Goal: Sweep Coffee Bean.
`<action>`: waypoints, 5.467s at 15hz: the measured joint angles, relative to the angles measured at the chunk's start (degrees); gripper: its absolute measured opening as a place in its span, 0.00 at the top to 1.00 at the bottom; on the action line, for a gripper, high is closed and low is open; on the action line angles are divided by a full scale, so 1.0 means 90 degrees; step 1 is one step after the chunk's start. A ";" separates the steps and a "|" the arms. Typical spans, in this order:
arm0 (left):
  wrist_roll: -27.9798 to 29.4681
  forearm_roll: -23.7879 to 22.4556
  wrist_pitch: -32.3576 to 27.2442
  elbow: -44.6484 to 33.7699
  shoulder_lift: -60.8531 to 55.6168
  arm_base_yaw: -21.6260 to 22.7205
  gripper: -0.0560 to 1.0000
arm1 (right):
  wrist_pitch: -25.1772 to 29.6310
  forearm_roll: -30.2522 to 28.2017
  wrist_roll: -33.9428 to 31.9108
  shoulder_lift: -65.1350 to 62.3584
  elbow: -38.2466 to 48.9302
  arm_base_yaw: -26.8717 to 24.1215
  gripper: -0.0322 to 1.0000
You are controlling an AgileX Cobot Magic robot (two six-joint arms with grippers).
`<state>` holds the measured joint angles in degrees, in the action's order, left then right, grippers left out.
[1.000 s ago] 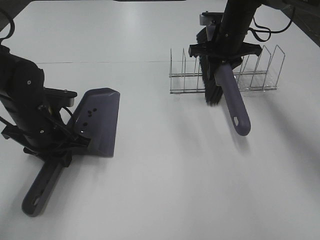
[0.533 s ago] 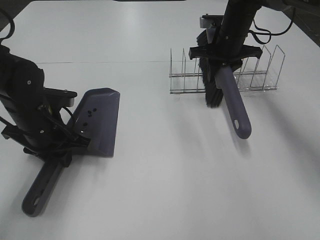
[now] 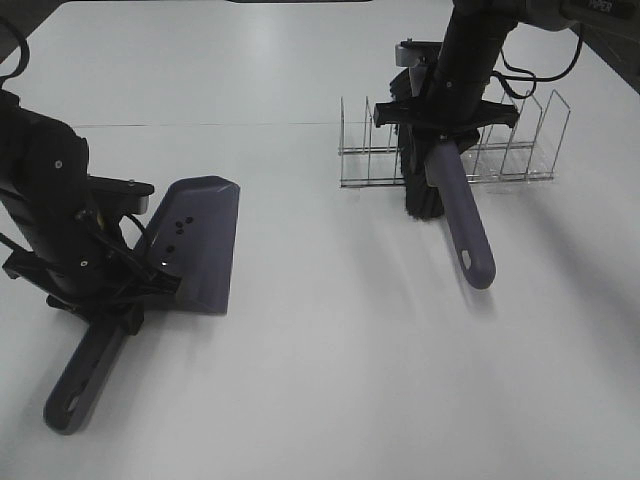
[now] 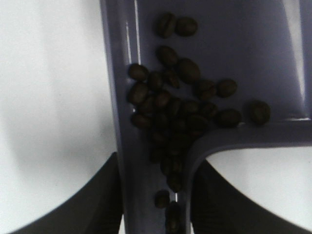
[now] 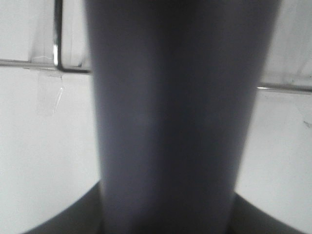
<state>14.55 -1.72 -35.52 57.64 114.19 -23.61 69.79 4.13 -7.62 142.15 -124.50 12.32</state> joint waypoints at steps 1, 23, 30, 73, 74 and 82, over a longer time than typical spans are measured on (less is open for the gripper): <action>0.0000 0.0006 -0.0019 0.0000 0.0000 0.0000 0.62 | 0.0000 0.0006 0.0000 0.0000 0.0000 0.0000 0.70; -0.0013 0.0032 -0.0070 0.0000 0.0000 0.0000 0.62 | 0.0006 0.0465 0.0076 -0.0159 0.0000 -0.0038 0.40; -0.0013 0.0000 -0.0331 0.0280 0.0089 0.0000 0.62 | 0.0019 0.0185 0.0083 -0.1159 0.0000 -0.0038 0.40; -0.1776 0.0688 -0.2018 -0.1808 -0.7620 0.2534 0.30 | 0.0038 -0.0611 0.0573 -1.1109 0.8244 -0.0038 0.40; -0.1776 0.0688 -0.2063 -0.2018 -0.8282 0.2534 0.30 | 0.0045 -0.0738 0.0573 -1.1898 0.8588 -0.0038 0.40; -0.2031 0.0681 -0.2922 -0.2712 -1.0052 0.2534 0.30 | 0.0051 -0.0770 0.0573 -1.3948 0.9766 -0.0038 0.40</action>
<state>-3.72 4.41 -61.82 33.23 23.72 -0.80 70.24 -2.81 -2.46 16.62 -36.61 11.97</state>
